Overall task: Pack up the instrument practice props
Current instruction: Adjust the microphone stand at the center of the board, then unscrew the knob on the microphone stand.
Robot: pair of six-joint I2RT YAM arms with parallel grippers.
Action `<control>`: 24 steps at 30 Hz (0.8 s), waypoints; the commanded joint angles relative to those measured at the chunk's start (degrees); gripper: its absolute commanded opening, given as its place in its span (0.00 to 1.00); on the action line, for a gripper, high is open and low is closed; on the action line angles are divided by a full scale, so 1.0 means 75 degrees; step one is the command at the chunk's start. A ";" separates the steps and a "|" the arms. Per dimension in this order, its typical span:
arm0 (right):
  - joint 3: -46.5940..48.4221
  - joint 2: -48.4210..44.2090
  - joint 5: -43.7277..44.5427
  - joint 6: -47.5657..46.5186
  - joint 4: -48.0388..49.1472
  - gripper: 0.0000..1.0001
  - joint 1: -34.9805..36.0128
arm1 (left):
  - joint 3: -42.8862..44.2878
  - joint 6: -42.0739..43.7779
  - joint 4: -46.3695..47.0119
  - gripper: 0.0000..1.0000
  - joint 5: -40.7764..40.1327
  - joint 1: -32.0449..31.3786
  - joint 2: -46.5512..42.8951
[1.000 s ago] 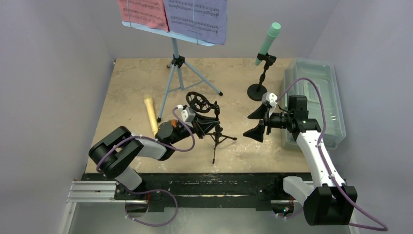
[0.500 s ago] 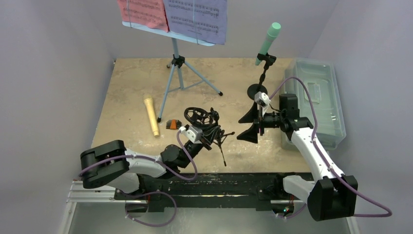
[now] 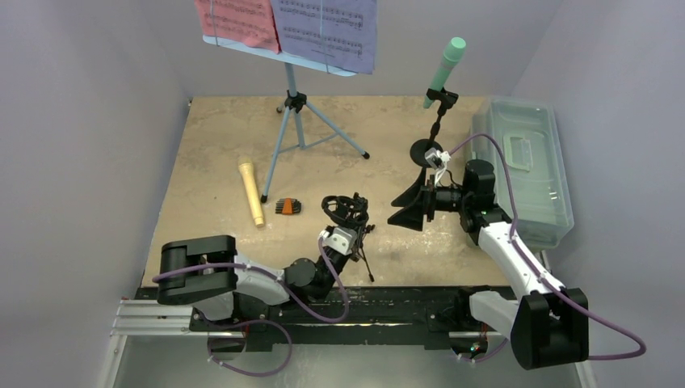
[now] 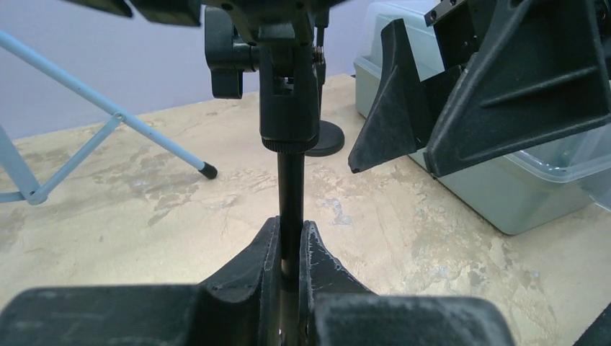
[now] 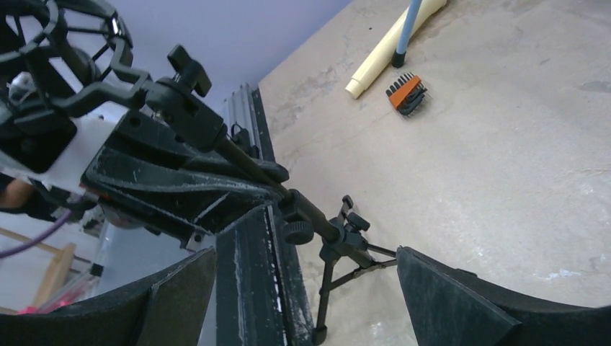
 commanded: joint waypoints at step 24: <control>-0.0437 0.0796 0.0358 0.2837 0.2382 0.90 0.0498 | 0.1225 0.0928 0.2431 0.00 -0.1520 -0.0468 0.0918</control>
